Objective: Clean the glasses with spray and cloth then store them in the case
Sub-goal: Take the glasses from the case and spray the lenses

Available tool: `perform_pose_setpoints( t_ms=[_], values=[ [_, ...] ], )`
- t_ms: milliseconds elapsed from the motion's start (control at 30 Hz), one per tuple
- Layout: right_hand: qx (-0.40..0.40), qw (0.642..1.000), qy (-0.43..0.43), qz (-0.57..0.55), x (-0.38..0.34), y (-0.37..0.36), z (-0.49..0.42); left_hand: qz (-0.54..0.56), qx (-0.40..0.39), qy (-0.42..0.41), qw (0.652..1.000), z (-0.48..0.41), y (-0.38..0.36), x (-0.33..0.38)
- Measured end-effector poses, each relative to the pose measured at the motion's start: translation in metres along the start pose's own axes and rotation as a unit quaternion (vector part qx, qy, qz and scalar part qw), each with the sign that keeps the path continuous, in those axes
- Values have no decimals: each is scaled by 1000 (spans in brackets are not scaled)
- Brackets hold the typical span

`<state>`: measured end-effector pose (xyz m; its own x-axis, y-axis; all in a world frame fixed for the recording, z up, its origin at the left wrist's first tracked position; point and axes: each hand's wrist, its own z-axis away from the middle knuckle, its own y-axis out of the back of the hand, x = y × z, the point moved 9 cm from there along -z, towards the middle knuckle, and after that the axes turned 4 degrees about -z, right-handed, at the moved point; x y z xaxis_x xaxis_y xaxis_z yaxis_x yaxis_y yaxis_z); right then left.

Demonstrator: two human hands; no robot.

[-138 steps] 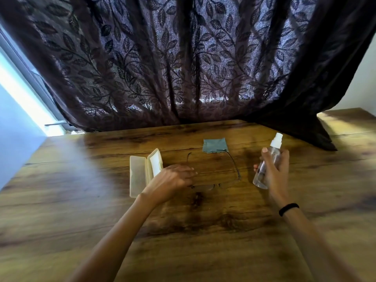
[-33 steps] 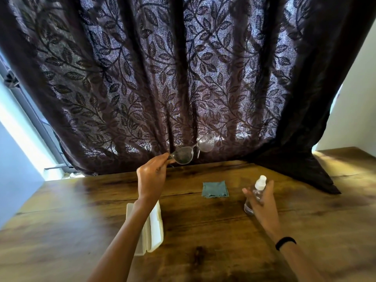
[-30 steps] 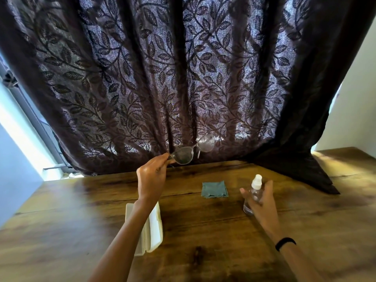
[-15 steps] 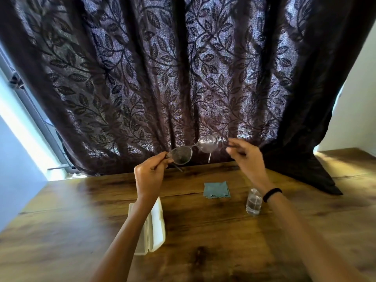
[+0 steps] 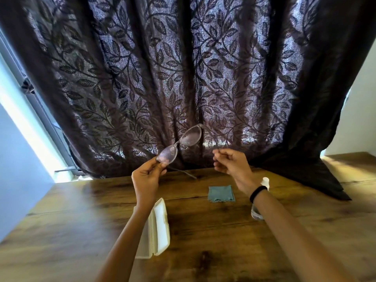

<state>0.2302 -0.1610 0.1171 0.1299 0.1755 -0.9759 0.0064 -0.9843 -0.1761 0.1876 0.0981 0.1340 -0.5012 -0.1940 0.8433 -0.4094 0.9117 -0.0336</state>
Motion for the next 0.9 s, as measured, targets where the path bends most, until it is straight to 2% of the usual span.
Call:
perform_pose_setpoints(
  t_ms=[67,133,233,333,400,467,533,633,800,900],
  values=[
    [30,999,33,6,-11,4,1,-11,-22,28,999,-1,-1,-11],
    [66,994,70,44,-26,9,2,-42,-75,59,995,-2,-3,-24],
    [89,975,144,144,-53,7,4,-146,-152,58,976,-1,-4,-34],
    [77,939,220,253,-73,-5,9,-227,-112,-3,967,-12,6,-19],
    [74,922,239,296,-76,-11,11,-248,-92,-68,962,-18,3,7],
    [73,912,242,322,-73,-15,11,-295,-100,-171,935,-17,-13,41],
    [70,908,244,334,-70,-19,14,-335,-130,-231,904,-9,-35,61],
    [65,908,238,339,-68,-22,16,-395,-167,-202,880,1,-58,62],
    [54,904,248,345,-70,-27,21,-488,-187,-162,837,6,-69,42],
    [54,900,260,345,-74,-30,24,-492,-193,-165,833,9,-69,37]
  ],
)
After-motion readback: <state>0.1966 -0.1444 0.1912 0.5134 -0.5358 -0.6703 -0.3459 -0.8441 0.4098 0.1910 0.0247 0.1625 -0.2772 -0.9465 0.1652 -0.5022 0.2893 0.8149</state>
